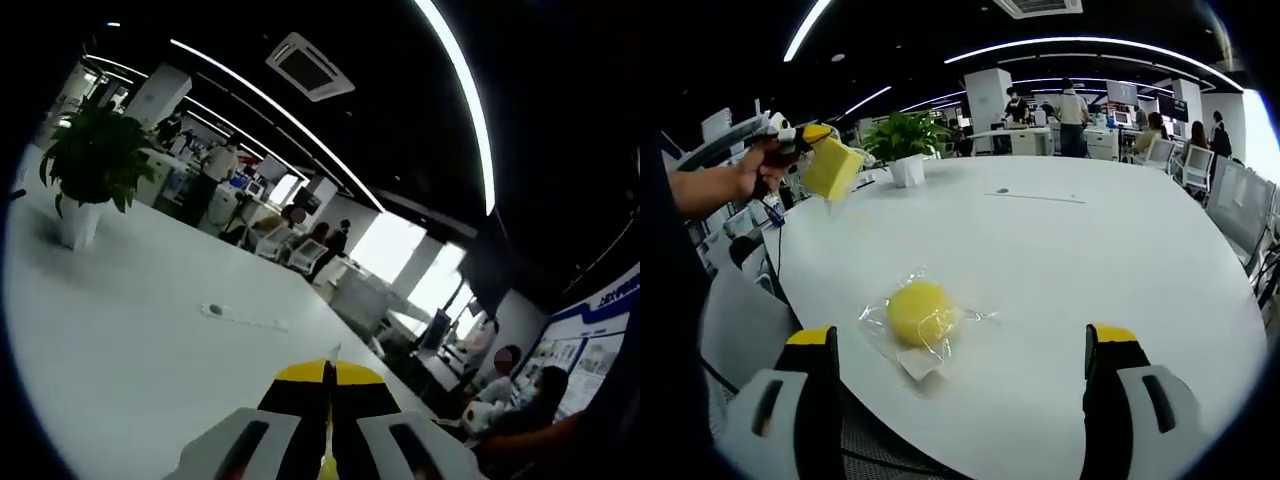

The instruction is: Compare the silicone blocks by pressing each to a similar depth, holding the contact briefly, and releasing to observe deformation and rebound differences across the visible hardness samples.

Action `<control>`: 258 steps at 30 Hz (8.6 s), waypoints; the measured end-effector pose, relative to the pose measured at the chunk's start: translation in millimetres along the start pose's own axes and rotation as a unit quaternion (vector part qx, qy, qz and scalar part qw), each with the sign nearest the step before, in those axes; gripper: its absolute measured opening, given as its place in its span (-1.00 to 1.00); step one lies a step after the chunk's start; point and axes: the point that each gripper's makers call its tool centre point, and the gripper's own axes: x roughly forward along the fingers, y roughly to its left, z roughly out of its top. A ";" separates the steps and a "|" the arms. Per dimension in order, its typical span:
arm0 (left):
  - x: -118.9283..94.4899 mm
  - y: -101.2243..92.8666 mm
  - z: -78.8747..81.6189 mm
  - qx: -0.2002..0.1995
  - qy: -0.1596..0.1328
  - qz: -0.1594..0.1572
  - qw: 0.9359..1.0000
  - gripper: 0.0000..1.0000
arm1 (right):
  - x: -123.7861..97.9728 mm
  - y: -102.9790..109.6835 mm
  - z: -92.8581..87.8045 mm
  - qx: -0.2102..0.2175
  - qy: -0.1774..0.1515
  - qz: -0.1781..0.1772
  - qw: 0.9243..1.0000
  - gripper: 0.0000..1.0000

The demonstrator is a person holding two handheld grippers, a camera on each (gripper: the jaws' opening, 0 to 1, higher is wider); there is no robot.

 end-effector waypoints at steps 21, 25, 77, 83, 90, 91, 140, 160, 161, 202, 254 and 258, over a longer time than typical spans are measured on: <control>2.9 -63.4 32.6 0.048 -0.013 -0.076 0.996 -1.00 | -7.2 11.2 66.0 -0.018 -0.052 0.026 0.998 0.93; 2.5 -82.5 31.8 0.051 -0.015 -0.116 0.992 -1.00 | -6.9 27.6 86.5 -0.036 -0.064 0.051 0.996 0.93; -13.6 -207.8 15.8 0.047 0.029 -0.341 0.938 -1.00 | -37.2 180.6 221.8 -0.040 -0.142 0.338 0.930 0.22; -15.4 -213.2 18.7 0.045 0.024 -0.348 0.936 -1.00 | -40.8 187.1 225.1 -0.031 -0.152 0.356 0.921 -0.03; -16.0 -213.7 20.2 0.040 0.017 -0.350 0.936 -1.00 | -44.0 190.5 228.8 -0.019 -0.161 0.371 0.914 -0.21; -16.0 -213.7 20.5 0.039 0.017 -0.350 0.936 -1.00 | -44.5 191.2 228.7 -0.017 -0.161 0.374 0.913 -0.21; -12.0 -211.4 11.4 0.069 0.018 -0.327 0.942 -1.00 | -46.4 188.8 221.9 0.004 -0.108 0.371 0.922 -0.96; -6.0 -197.4 9.6 0.096 0.024 -0.295 0.950 -1.00 | -44.2 192.3 215.0 0.017 -0.090 0.367 0.926 -0.98; -6.6 -196.7 9.9 0.094 0.024 -0.296 0.950 -1.00 | -44.4 192.7 215.1 0.019 -0.088 0.367 0.926 -0.98; -2.0 -191.7 20.6 0.081 0.018 -0.304 0.949 -1.00 | -25.2 164.2 231.4 -0.014 -0.176 0.277 0.944 0.39; 5.5 -103.8 5.5 -0.027 -0.009 -0.171 0.985 -1.00 | -19.9 58.7 135.6 -0.073 -0.144 0.084 0.983 0.93; 6.7 -93.9 -1.3 -0.040 -0.006 -0.160 0.986 -1.00 | -16.5 48.5 113.2 -0.074 -0.125 0.065 0.987 0.93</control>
